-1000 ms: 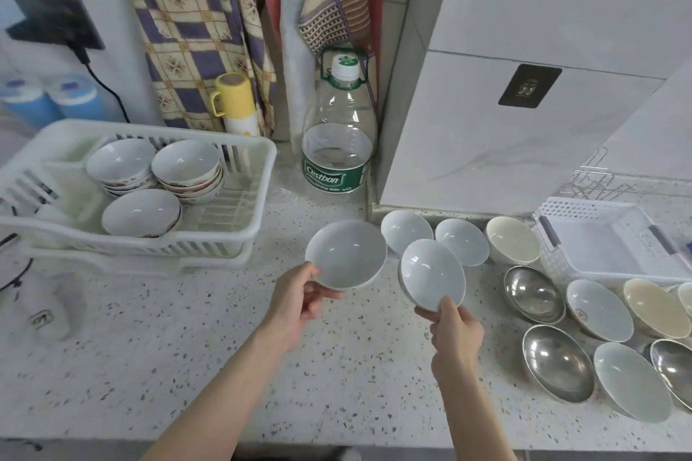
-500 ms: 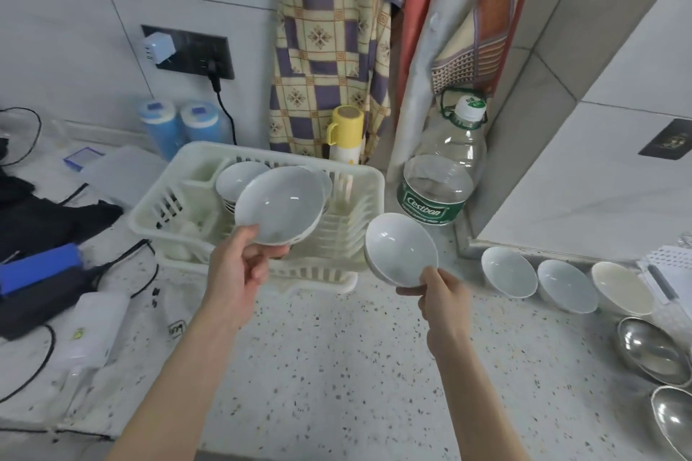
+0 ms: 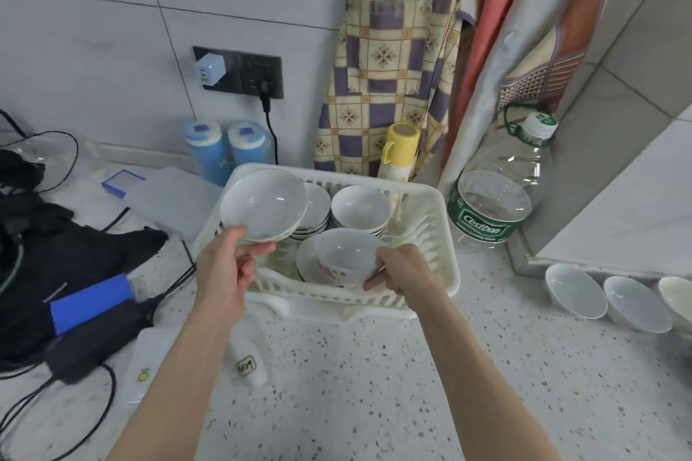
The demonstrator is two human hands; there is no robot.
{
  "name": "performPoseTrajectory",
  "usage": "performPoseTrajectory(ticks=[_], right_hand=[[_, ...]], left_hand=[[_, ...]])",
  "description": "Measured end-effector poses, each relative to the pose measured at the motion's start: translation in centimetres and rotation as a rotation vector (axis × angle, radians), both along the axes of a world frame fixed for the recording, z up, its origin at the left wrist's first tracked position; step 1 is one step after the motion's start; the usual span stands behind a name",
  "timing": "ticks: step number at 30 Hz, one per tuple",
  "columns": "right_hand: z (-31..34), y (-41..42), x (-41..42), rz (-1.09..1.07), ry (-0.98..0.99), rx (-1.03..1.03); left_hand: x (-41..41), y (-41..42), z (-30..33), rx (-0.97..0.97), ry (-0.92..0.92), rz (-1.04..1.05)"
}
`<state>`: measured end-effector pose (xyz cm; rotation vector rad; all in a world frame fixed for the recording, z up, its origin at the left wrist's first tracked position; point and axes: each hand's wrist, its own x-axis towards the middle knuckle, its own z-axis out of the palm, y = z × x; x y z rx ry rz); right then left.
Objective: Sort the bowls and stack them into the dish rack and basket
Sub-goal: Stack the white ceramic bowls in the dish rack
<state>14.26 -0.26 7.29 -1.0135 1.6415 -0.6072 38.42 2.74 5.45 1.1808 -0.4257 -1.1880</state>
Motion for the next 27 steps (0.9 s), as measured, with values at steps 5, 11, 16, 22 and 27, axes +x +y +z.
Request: performPoseTrajectory(ticks=[5, 11, 16, 22, 27], right_hand=[[-0.8, -1.6, 1.7, 0.013, 0.056, 0.002], [-1.5, -2.8, 2.8, 0.025, 0.037, 0.02], [-2.5, -3.5, 3.1, 0.062, 0.094, 0.077], [-3.5, -3.8, 3.2, 0.049, 0.088, 0.087], [-4.1, -4.2, 3.4, 0.061, 0.124, 0.093]], left_hand=[[0.5, -1.7, -0.7, -0.009, -0.114, -0.053], [0.5, -4.2, -1.3, -0.012, -0.217, -0.099], [0.5, -5.5, -1.9, -0.015, -0.219, -0.141], [0.8, -5.5, -2.5, -0.024, -0.184, -0.137], [0.7, -5.3, -2.5, -0.033, -0.217, -0.156]])
